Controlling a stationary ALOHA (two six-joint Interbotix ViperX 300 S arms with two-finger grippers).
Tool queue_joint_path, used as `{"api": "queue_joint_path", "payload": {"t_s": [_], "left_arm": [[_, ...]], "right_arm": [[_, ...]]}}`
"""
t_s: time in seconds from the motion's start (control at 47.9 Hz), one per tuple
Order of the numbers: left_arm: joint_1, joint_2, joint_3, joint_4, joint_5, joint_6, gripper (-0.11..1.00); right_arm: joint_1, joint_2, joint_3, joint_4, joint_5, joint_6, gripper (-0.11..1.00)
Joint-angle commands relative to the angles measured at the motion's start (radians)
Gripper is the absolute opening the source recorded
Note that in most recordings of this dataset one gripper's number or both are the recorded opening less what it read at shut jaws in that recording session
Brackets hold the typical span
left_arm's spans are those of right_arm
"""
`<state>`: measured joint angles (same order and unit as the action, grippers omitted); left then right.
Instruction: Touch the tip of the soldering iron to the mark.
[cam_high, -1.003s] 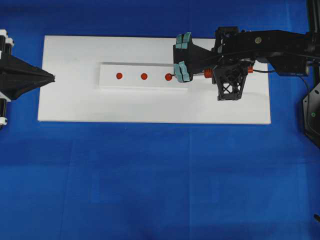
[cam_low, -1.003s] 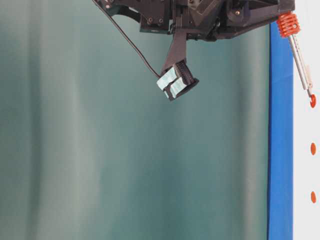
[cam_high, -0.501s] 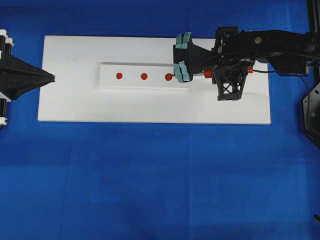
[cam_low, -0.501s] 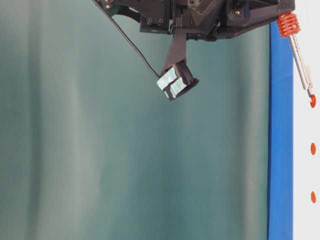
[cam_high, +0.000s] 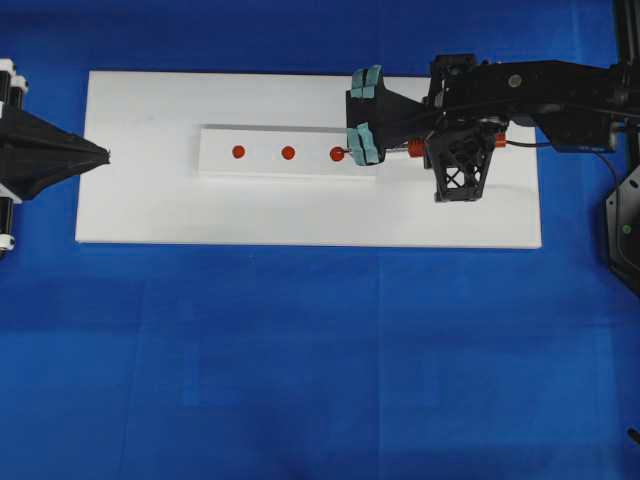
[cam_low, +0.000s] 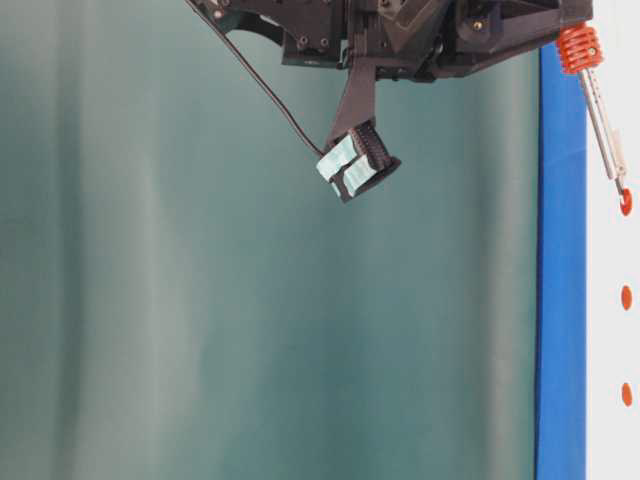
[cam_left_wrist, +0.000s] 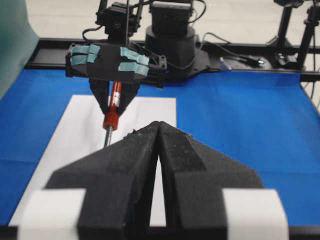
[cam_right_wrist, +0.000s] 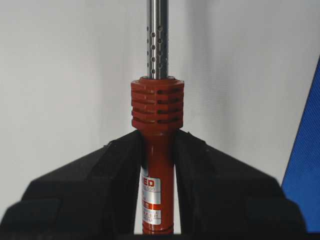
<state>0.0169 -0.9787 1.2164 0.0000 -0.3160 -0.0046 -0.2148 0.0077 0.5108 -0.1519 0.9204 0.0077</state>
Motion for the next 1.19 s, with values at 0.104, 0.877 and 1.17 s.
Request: {"api": "queue_joint_path", "payload": {"t_s": [0.104,0.877,1.17], "left_arm": [[0.000,0.005,-0.012,0.002,-0.009,-0.002,0.00],[0.000,0.003,-0.012,0.002,-0.008,-0.002,0.00],[0.000,0.003,-0.012,0.002,-0.009,-0.002,0.00]], "right_arm": [[-0.002,-0.009,-0.008,0.006,-0.003,-0.003,0.06],[-0.002,-0.114,-0.109,-0.006,0.117,-0.002,0.06],[-0.002,-0.178,-0.170,-0.025,0.225,0.000,0.07]]}}
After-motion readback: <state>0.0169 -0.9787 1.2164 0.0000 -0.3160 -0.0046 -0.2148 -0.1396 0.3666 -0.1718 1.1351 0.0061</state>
